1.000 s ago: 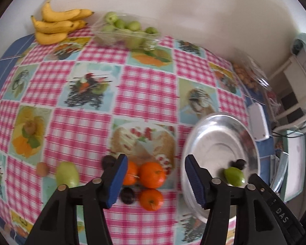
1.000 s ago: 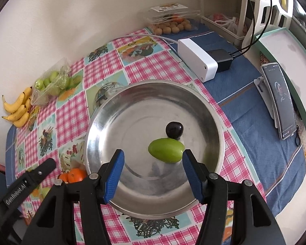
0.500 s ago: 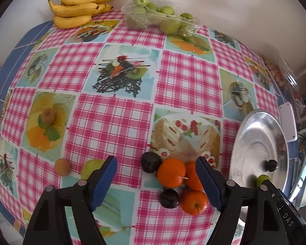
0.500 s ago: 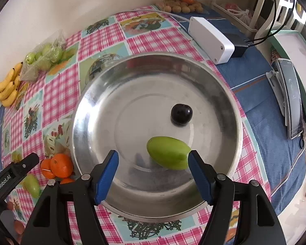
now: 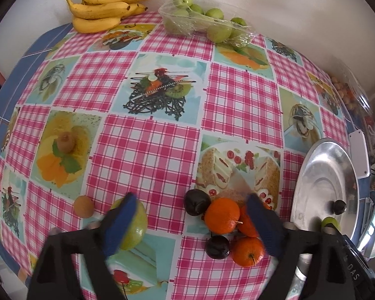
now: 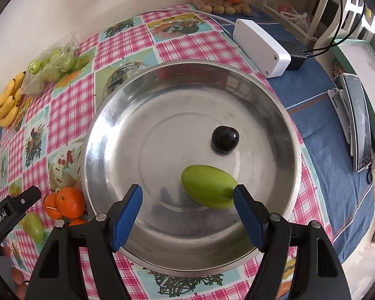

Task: Organize fruits
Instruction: 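Withdraw both open tools from the plate back toward the fruit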

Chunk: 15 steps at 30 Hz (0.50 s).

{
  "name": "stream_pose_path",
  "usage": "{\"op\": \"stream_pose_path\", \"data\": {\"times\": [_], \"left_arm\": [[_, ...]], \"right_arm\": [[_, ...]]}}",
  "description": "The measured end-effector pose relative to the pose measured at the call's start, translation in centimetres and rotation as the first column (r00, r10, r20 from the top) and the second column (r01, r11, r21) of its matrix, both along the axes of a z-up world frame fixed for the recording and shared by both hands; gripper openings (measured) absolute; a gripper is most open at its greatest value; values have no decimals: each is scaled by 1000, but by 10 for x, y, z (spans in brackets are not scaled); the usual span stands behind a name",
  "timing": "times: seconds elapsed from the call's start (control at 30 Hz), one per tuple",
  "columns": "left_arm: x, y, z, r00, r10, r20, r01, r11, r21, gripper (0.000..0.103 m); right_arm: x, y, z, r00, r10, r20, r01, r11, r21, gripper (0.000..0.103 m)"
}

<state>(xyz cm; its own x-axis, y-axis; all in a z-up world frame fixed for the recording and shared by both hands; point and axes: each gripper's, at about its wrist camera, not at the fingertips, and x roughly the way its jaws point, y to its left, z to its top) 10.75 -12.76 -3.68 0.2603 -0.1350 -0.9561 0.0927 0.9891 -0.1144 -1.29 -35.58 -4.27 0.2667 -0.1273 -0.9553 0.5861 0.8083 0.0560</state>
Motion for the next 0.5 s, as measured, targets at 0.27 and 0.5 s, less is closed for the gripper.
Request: {"op": "stream_pose_path", "data": {"times": [0.27, 0.5], "left_arm": [[2, 7, 2, 999, 28, 26, -28, 1000, 13, 103], [3, 11, 2, 998, 38, 42, -39, 999, 24, 103]], "right_arm": [[3, 2, 1, 1000, 19, 18, -18, 1000, -23, 98], [2, 6, 7, 997, 36, 63, -32, 997, -64, 98]]}}
